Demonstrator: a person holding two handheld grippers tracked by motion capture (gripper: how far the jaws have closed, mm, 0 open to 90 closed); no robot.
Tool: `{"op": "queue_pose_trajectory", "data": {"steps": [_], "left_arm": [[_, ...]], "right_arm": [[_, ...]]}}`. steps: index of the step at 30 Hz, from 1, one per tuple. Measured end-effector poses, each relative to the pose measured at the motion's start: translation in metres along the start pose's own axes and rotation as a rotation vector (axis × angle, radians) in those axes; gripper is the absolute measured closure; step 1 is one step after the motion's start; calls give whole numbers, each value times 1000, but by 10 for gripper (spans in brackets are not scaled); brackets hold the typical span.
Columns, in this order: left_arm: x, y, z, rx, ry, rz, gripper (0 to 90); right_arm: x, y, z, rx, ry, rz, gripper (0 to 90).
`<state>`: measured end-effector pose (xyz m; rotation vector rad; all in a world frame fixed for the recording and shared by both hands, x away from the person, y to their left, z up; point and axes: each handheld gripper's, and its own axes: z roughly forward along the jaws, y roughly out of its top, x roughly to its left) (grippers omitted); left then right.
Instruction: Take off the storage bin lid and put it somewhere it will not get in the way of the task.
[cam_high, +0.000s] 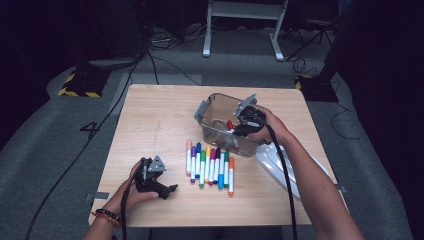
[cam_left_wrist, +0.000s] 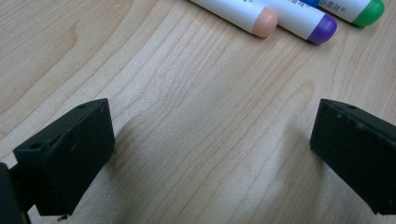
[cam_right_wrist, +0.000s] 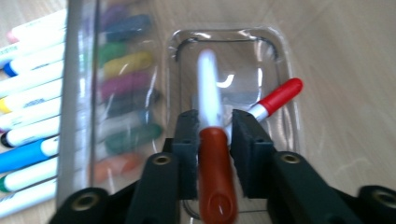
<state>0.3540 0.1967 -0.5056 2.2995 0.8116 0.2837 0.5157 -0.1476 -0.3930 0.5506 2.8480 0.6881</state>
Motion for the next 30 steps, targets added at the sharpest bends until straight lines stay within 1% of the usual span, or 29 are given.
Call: {"op": "queue_pose_trajectory", "data": {"steps": [3, 4, 5, 6, 8, 9, 10, 12, 15, 19, 21, 26, 30], "left_arm": [[0, 0, 0, 0, 0, 0, 1], [0, 0, 0, 1, 0, 1, 2], [0, 0, 0, 0, 0, 0, 1], [0, 0, 0, 0, 0, 0, 1], [0, 0, 0, 0, 0, 1, 1], [0, 0, 0, 0, 0, 0, 1], [0, 0, 0, 0, 0, 0, 1], [0, 0, 0, 0, 0, 0, 1], [0, 0, 0, 0, 0, 0, 1], [0, 0, 0, 0, 0, 0, 1], [0, 0, 0, 0, 0, -1, 1], [0, 0, 0, 0, 0, -1, 1], [0, 0, 0, 0, 0, -1, 1]], "right_arm": [[-1, -1, -1, 2, -20, 7, 662], [-1, -1, -1, -5, -30, 8, 629], [-1, -1, -2, -9, -46, 20, 614], [-2, -1, -3, -18, -52, 20, 601], [-2, -3, -8, -57, -65, 42, 561], [-2, -3, -10, -72, -72, 50, 554], [-2, -4, -14, -104, -78, 56, 540], [1, -7, -21, -152, -87, 72, 490], [6, -12, -31, -200, -119, 96, 419], [12, -20, -46, -284, -147, 120, 367], [15, -25, -54, -327, -159, 137, 361], [26, -35, -73, -379, -181, 126, 323], [36, -44, -85, -402, -196, 114, 306]]}}
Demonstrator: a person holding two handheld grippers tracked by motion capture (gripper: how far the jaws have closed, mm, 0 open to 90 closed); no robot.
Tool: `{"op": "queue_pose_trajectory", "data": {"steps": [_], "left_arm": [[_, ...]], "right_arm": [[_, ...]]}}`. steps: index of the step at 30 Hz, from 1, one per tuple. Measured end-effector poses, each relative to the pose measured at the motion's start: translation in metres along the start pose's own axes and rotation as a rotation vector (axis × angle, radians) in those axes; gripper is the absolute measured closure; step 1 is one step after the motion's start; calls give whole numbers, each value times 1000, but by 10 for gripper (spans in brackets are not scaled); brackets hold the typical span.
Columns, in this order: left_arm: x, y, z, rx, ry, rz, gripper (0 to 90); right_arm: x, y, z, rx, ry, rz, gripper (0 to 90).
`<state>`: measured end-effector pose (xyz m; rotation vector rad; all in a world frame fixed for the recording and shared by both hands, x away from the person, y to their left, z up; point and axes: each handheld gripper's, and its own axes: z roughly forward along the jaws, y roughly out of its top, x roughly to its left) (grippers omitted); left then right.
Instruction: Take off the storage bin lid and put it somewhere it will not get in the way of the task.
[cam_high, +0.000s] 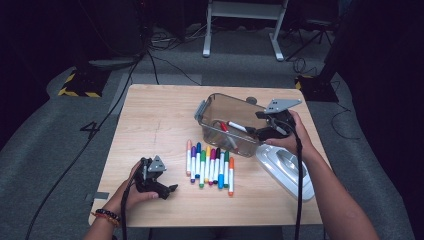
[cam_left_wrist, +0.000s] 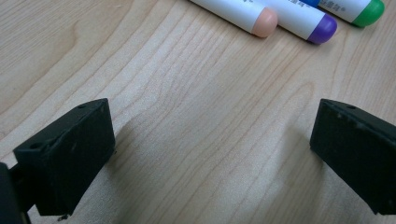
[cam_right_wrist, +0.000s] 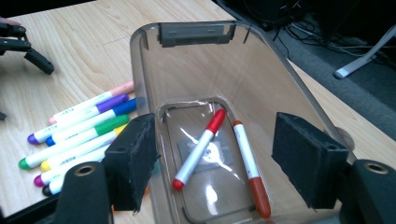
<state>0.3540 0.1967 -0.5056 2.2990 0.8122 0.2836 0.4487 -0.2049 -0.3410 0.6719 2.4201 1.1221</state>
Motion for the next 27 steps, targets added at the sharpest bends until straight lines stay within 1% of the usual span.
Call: {"op": "queue_pose_trajectory", "data": {"steps": [2, 7, 10, 17, 18, 23, 27], "left_arm": [[0, 0, 0, 1, 0, 1, 2], [0, 0, 0, 1, 3, -3, 1], [0, 0, 0, 1, 3, -3, 1], [0, 0, 0, 1, 4, -4, 1], [0, 0, 0, 1, 4, -4, 2], [-1, 0, 0, 1, 6, -5, 2], [-1, 0, 0, 0, 8, -5, 3]], "right_arm": [[4, -3, -8, -10, -5, -6, 300], [14, -15, -25, -44, 0, 0, 297], [21, -24, -33, -48, -3, -7, 296], [37, -43, -52, -82, 11, 2, 296], [39, -46, -54, -82, 8, -5, 295], [51, -62, -60, -78, 9, -5, 294], [60, -78, -57, -66, 21, 0, 294]]}}
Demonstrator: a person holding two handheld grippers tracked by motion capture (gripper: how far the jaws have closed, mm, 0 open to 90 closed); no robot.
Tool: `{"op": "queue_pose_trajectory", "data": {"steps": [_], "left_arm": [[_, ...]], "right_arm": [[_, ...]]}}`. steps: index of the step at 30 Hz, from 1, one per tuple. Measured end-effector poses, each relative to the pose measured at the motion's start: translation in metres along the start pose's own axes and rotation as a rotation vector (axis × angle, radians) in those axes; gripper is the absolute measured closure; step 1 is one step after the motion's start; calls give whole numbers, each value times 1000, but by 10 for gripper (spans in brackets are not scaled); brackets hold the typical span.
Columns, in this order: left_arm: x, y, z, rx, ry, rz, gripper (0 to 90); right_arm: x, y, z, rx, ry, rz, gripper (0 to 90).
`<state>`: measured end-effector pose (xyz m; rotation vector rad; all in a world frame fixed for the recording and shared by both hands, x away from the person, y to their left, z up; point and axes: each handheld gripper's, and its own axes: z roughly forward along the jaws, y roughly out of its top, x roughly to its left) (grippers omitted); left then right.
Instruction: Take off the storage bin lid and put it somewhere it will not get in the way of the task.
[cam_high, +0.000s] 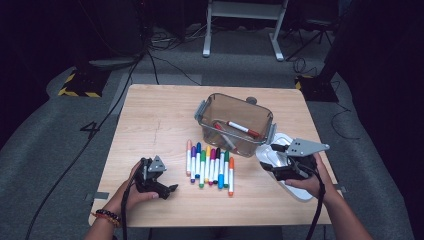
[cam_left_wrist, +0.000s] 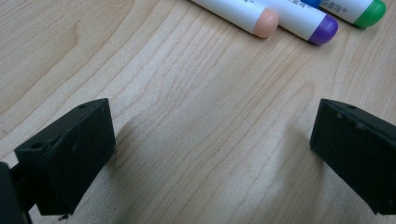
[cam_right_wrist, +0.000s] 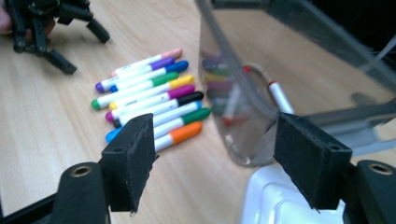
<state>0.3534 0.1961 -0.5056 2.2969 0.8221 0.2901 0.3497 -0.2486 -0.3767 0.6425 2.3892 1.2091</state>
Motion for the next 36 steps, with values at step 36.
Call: {"op": "queue_pose_trajectory", "data": {"steps": [36], "left_arm": [[0, 0, 0, 1, 1, 2, 4]], "right_arm": [[35, -37, 118, 138, 89, 76, 313]]}}
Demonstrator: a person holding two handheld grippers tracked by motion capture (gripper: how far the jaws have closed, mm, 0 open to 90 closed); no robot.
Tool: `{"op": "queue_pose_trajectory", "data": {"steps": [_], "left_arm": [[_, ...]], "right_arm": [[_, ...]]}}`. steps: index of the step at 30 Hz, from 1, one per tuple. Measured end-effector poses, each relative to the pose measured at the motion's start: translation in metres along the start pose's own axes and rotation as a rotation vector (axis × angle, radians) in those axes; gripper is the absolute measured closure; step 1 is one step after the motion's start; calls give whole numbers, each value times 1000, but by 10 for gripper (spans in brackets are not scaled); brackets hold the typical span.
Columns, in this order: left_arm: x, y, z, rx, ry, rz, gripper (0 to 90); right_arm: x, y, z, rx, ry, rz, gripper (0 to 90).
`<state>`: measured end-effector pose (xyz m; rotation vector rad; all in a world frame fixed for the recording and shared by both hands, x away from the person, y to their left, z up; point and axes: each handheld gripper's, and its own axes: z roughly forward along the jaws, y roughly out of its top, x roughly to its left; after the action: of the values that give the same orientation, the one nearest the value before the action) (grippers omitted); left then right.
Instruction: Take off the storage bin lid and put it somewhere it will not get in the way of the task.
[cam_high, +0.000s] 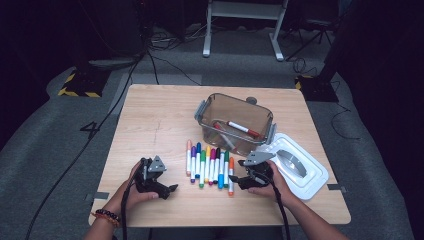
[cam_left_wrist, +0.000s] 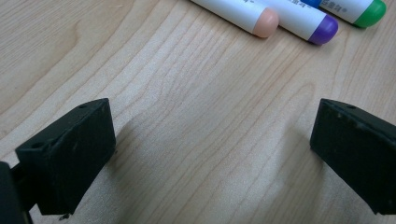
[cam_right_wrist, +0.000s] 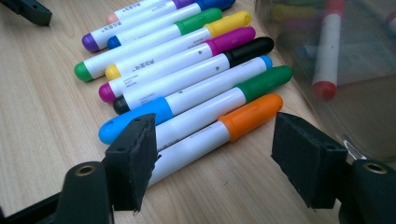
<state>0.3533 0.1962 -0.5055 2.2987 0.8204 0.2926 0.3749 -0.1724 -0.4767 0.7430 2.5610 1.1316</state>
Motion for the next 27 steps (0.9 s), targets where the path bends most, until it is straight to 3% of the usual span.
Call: {"op": "queue_pose_trajectory", "data": {"steps": [11, 20, 25, 27], "left_arm": [[0, 0, 0, 0, 1, -2, 5], [0, 0, 0, 0, 2, -3, 5], [0, 0, 0, 0, 2, -4, 5], [-1, 0, 0, 0, 2, -6, 5]], "right_arm": [[1, 1, 10, 19, -9, -4, 308], [-10, -7, 11, 59, -20, 31, 325], [-20, -14, 7, 105, -35, 35, 418], [-24, -17, 2, 113, -30, 34, 518]]}}
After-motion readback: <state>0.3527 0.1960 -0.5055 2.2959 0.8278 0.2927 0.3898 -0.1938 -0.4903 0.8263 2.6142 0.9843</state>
